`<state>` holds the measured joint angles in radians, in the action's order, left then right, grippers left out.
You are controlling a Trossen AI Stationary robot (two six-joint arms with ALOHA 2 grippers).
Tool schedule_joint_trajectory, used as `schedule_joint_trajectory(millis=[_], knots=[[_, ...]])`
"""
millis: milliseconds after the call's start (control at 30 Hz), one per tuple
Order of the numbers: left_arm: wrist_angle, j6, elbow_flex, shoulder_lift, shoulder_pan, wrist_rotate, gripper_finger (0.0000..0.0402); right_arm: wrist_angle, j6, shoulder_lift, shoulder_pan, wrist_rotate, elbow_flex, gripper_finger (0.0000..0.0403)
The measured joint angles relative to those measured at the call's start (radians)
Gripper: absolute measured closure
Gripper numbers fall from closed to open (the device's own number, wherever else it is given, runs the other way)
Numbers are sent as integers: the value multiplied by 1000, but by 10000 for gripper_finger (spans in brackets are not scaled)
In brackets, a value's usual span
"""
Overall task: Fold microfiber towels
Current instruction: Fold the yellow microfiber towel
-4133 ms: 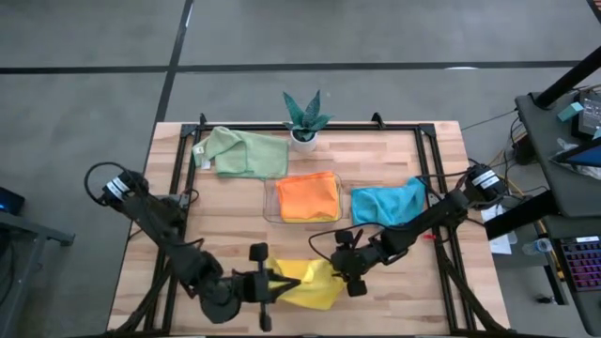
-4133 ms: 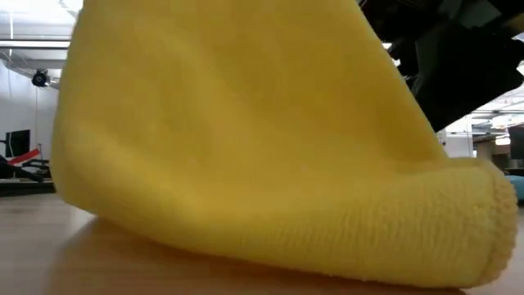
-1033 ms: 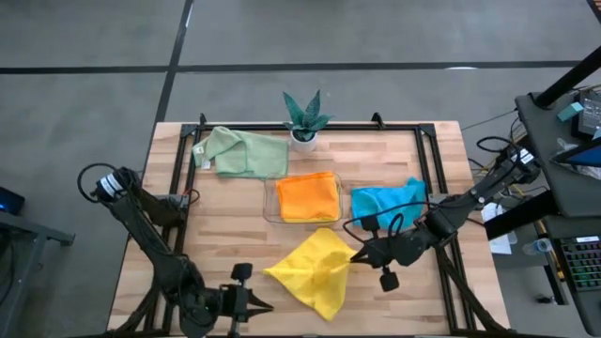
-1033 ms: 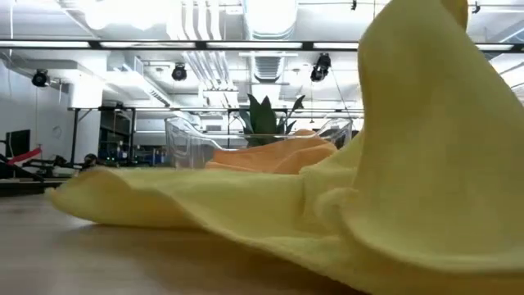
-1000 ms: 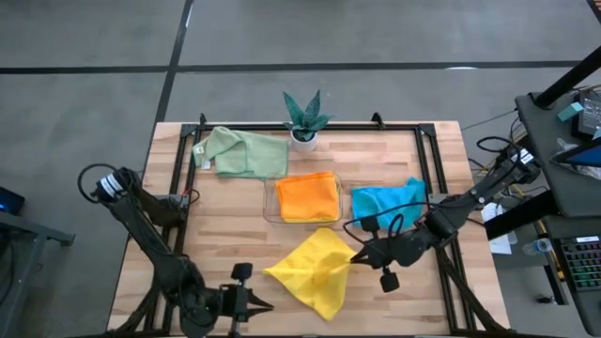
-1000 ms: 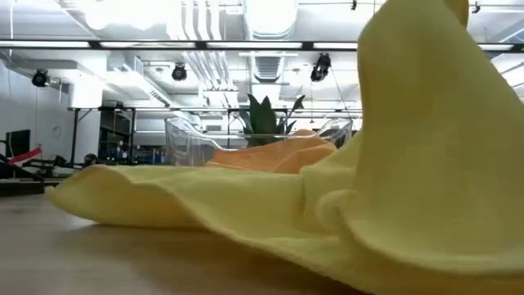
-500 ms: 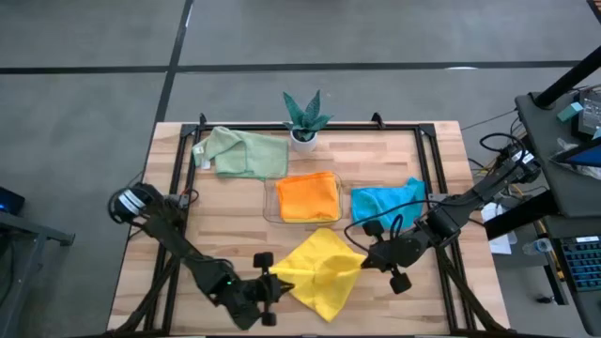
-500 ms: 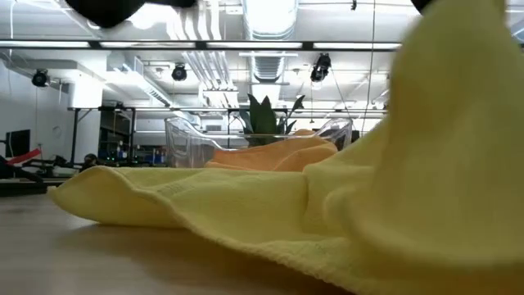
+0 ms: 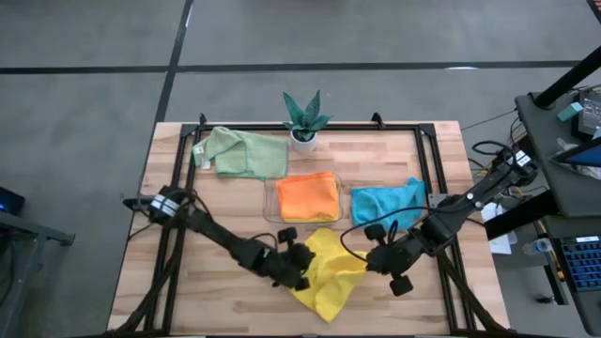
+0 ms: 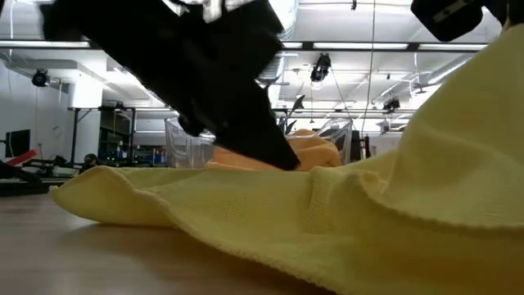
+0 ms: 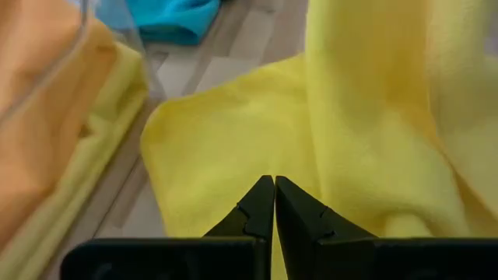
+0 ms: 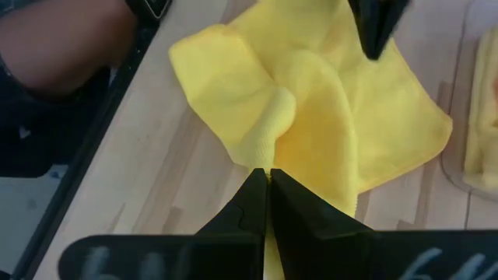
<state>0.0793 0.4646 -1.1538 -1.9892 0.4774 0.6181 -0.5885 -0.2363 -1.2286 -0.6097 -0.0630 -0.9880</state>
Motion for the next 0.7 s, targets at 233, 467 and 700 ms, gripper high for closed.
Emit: schedule_joint_trajectory(millis=[233,467,700], knots=[[8,41,-5,-42,-24,-86,401,0,1,2,-1,-15,11,394],[-59,170,-5,-47,-22,-211,402,2,1,1,-1,-16,15,394],[-225,332,-9,-11,27,-299,402,22,-12,-6,-1,-45,38,394]])
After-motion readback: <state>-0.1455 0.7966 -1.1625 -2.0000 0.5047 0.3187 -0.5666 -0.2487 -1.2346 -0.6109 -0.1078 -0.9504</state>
